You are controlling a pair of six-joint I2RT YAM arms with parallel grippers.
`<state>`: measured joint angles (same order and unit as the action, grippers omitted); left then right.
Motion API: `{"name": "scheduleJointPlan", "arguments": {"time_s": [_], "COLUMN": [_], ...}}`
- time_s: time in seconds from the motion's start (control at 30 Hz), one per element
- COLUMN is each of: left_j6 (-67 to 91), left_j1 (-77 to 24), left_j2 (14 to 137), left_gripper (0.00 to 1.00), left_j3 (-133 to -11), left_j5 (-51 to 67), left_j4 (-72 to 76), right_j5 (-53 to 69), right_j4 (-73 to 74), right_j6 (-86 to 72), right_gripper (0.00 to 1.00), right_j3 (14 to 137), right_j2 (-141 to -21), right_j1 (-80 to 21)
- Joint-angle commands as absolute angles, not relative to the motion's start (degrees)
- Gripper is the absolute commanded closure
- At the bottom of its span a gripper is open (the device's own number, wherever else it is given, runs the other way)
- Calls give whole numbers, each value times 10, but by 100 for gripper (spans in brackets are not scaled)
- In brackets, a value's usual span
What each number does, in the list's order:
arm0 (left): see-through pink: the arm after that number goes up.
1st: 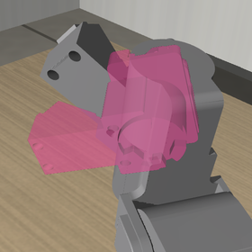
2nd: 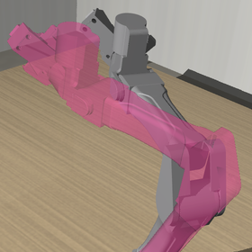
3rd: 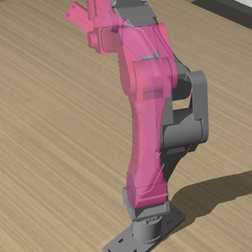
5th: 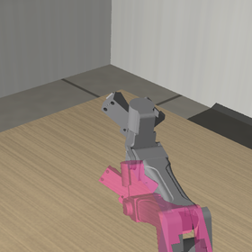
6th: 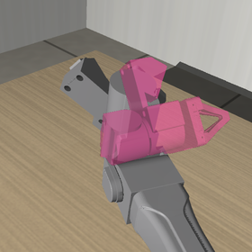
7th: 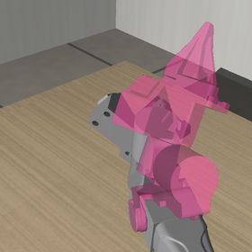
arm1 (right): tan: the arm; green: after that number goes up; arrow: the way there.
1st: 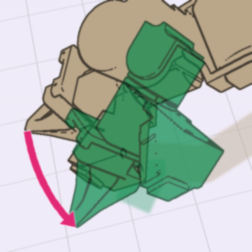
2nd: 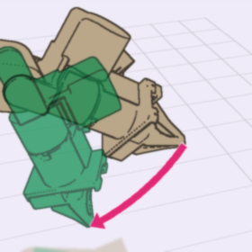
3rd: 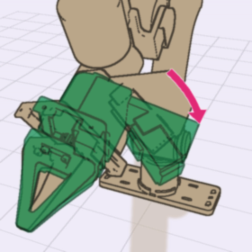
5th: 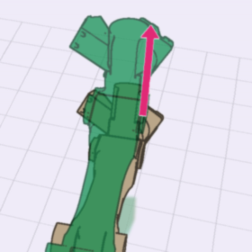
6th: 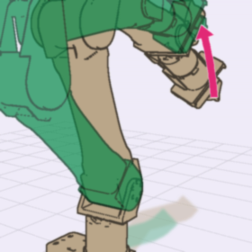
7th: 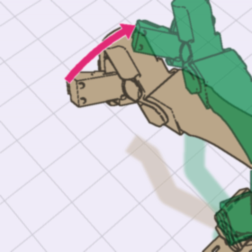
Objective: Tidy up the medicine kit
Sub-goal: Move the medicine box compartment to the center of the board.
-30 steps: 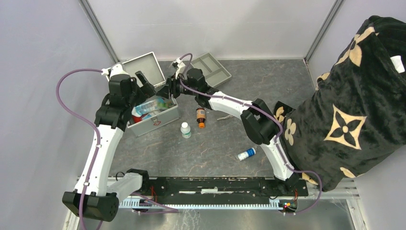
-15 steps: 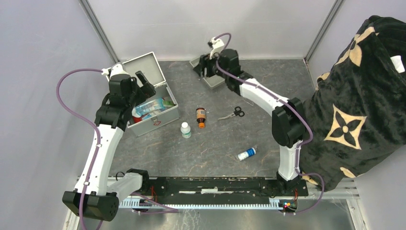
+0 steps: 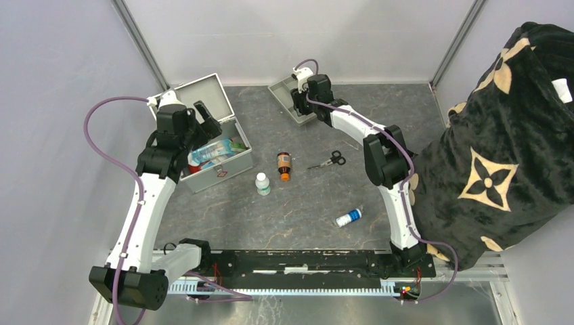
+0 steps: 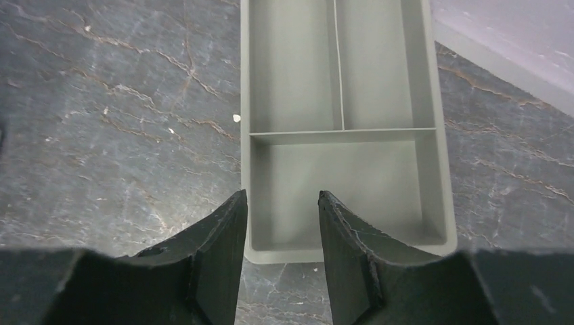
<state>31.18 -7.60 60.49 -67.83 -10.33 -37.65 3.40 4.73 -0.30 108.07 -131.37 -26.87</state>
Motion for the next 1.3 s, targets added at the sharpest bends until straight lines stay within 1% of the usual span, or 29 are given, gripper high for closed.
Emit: {"name": "scheduleJointPlan", "arguments": {"time_s": [0.0, 0.3, 0.4, 1.27], "left_j6": [300, 298, 297, 301], "left_j1": [-78, -78, -78, -78], "left_j2": [605, 605, 603, 611], "left_gripper": [4, 4, 4, 4], "left_j3": [-673, -671, -669, -663], "left_j5": [-100, -106, -109, -95], "left_j4": [-367, -371, -373, -368], "right_j5": [20, 19, 19, 7], "right_j4": [41, 57, 64, 198], "right_j6": [36, 46, 47, 69], "right_gripper": [53, 63, 65, 71], "right_j3": [1141, 1179, 1182, 1160], "right_j2": [-1334, -1389, -1396, -1367], "right_j1": [-266, -260, -258, -248]}}
